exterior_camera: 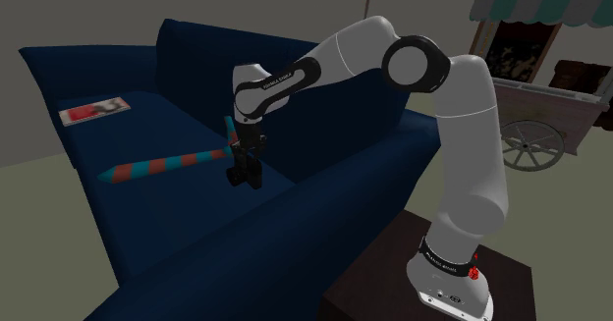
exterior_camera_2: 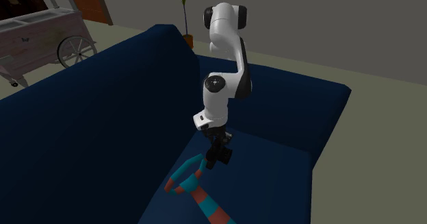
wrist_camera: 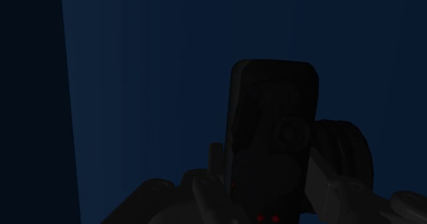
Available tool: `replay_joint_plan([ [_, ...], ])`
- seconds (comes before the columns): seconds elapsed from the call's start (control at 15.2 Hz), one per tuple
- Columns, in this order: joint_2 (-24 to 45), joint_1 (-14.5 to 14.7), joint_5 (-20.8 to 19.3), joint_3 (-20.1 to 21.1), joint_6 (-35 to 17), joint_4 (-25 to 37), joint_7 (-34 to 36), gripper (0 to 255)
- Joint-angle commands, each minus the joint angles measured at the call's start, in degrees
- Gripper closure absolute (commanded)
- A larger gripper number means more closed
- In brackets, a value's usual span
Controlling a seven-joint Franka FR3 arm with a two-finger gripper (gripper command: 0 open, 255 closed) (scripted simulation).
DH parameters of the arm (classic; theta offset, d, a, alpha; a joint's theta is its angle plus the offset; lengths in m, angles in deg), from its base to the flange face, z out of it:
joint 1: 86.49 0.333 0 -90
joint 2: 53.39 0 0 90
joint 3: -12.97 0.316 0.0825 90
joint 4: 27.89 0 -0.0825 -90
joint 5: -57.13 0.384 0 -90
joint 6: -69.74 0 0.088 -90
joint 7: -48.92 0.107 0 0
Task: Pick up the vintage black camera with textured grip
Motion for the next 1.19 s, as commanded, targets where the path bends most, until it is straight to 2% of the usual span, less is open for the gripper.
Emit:
replay_joint_plan([
  [0.0,0.0,0.0,0.0,0.0,0.0,-0.1,0.0,255],
  [0.99,-4.0,-0.1,0.5,0.3,9.8,5.8,-0.1,255],
  [1.12,-4.1,-0.1,0.5,0.3,9.9,5.9,-0.1,255],
])
